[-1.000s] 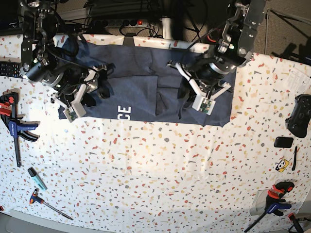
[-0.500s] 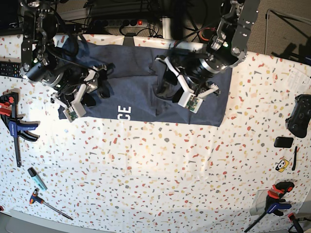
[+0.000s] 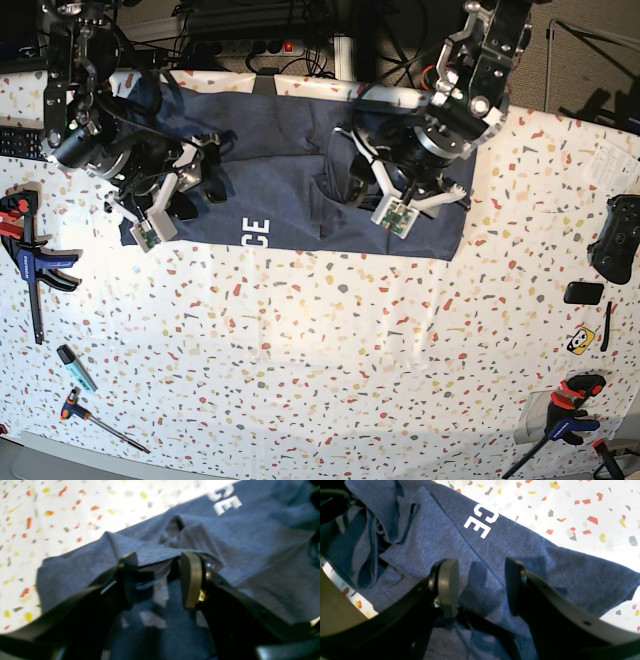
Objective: Fold the T-shirt properly
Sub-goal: 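Fold the strip end with the left gripper toward the right gripper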
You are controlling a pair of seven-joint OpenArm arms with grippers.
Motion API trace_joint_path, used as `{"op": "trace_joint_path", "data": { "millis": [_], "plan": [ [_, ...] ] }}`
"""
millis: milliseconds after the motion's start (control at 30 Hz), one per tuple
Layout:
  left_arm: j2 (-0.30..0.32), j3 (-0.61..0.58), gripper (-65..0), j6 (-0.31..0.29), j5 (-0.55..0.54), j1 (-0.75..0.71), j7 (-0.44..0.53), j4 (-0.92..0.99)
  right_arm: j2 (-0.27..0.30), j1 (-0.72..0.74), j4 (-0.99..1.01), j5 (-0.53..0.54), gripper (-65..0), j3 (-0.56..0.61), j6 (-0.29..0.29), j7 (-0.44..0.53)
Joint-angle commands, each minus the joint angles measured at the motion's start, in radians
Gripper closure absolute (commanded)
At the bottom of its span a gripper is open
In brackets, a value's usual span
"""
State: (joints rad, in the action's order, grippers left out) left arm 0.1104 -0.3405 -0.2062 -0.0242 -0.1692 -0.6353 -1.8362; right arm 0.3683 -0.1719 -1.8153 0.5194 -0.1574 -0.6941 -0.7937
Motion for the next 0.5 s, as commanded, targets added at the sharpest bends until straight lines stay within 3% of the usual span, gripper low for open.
{"op": "trace_joint_path", "data": {
  "millis": [0, 200, 300, 367, 467],
  "plan": [
    [-0.005, -0.001, -27.3, 0.005, -0.002, 0.008, 0.023, -0.017, 0.011, 0.011, -0.020, 0.012, -29.8, -0.007, -0.004, 0.019],
    [-0.005, -0.001, -27.3, 0.005, -0.002, 0.006, 0.023, -0.047, 0.011, 0.011, -0.020, 0.012, -29.8, -0.007, -0.004, 0.019],
    [-0.004, 0.001, -27.3, 0.053, 0.043, 0.006, 0.020, -0.088, 0.011, 0.011, -0.020, 0.008, -29.8, -0.007, -0.004, 0.018],
    [-0.004, 0.001, -27.3, 0.084, 0.102, 0.006, -0.013, -0.103, 0.011, 0.011, -0.020, 0.008, -29.8, -0.007, -0.004, 0.017],
    [0.000, 0.001, -27.3, 0.083, 0.129, 0.000, -0.079, -0.103, 0.011, 0.011, -0.020, 0.009, -29.8, -0.007, -0.004, 0.008]
  ]
}}
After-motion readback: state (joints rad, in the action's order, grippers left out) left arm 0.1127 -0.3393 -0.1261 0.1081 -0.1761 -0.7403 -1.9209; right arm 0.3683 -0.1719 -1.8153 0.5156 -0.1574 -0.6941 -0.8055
